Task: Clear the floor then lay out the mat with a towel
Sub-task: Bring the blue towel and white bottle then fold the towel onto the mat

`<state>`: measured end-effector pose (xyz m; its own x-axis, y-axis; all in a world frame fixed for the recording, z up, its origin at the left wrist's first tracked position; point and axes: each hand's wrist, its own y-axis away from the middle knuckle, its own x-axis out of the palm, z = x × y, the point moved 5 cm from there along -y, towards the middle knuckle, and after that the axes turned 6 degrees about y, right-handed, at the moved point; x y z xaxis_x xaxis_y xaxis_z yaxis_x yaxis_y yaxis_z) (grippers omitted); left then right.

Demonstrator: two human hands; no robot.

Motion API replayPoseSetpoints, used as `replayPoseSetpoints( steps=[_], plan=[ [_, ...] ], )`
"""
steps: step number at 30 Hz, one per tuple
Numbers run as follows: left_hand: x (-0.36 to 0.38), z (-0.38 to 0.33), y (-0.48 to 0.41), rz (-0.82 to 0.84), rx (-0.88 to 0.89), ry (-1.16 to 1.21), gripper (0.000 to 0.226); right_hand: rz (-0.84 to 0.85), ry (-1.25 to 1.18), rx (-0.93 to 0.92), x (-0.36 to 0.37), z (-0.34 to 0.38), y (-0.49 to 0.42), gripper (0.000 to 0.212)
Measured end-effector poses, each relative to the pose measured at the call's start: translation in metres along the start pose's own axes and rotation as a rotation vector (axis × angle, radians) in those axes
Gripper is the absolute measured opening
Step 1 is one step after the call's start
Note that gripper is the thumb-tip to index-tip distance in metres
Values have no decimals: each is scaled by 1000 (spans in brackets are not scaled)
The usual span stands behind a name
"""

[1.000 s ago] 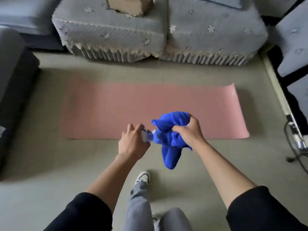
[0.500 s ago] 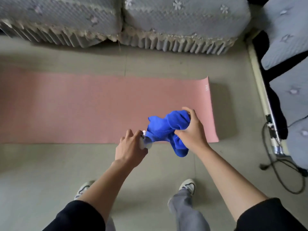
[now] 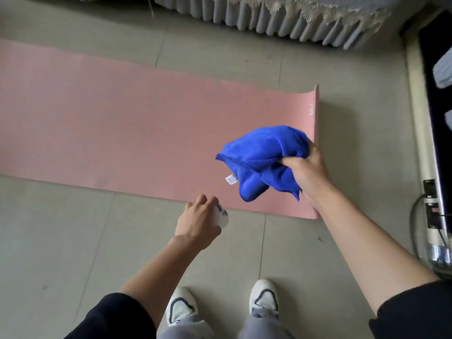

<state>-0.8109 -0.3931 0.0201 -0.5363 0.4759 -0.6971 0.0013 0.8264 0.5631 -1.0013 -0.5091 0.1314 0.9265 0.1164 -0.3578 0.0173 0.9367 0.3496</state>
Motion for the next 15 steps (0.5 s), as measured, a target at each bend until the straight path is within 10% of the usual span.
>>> replayPoseSetpoints(
  steps=[15],
  plan=[
    [175,8,-117,52,383,-262,56,24,-251,-240,30,-158,-107,28]
  ],
)
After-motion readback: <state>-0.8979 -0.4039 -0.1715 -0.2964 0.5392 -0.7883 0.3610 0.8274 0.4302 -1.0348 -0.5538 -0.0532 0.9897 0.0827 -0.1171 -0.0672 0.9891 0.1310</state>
